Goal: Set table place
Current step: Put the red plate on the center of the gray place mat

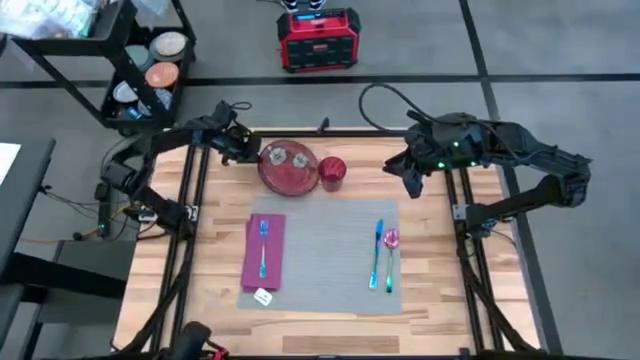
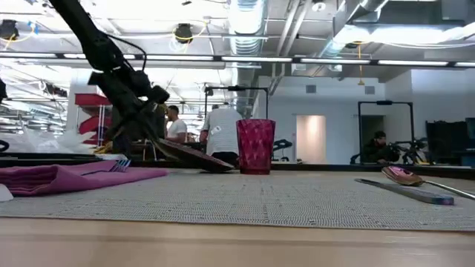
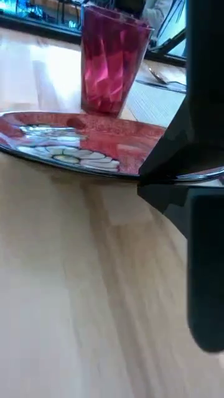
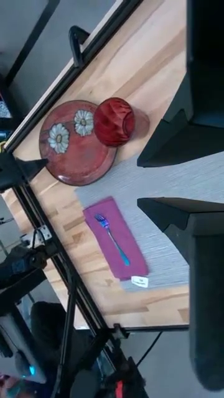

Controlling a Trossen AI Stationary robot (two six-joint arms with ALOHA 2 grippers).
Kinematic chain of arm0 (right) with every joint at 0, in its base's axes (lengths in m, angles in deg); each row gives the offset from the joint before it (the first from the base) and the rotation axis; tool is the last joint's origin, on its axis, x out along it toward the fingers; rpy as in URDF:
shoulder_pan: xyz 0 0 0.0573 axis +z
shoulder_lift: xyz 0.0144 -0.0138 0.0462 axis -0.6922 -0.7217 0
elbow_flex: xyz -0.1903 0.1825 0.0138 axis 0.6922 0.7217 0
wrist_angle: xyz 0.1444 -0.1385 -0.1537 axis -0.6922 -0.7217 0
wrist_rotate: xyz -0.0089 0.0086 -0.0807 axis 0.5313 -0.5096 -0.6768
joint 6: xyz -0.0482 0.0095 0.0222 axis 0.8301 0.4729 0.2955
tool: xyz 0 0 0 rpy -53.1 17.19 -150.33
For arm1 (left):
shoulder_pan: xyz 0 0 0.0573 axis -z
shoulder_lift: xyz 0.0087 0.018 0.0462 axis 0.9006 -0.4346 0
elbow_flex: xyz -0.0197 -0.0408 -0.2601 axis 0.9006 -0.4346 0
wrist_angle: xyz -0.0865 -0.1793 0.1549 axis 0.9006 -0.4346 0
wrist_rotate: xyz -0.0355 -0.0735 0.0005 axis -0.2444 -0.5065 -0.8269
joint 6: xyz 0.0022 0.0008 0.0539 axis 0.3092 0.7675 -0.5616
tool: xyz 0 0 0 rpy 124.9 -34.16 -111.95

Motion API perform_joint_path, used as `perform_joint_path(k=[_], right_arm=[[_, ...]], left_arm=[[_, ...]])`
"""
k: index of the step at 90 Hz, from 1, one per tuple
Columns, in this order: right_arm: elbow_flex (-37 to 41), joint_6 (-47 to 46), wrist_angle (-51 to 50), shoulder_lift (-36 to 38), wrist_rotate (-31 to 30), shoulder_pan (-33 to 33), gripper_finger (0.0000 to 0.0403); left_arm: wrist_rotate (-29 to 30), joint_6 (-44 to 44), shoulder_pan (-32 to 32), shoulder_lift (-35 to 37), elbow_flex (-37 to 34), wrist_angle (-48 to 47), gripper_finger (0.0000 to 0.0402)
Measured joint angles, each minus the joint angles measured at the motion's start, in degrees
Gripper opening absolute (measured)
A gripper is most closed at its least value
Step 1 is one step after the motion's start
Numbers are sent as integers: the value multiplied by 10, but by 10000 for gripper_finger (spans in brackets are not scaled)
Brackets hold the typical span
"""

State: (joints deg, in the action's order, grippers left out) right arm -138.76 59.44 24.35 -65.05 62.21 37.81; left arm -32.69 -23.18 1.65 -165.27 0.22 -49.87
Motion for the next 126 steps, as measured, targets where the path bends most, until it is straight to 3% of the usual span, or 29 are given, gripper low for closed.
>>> perform_joint_path(k=[45,70,114,126], right_arm=[[0,1,0,0,-2,19,76],[0,-19,0,0,-3,47,76],[0,-40,0,-14,-4,96,76],[0,-41,1,-24,-4,106,76]], left_arm=[[-1,110,20,140,0,-29,0],[6,118,94,147,0,-98,0],[1,236,220,227,1,-56,4],[35,248,253,226,-1,-59,2]])
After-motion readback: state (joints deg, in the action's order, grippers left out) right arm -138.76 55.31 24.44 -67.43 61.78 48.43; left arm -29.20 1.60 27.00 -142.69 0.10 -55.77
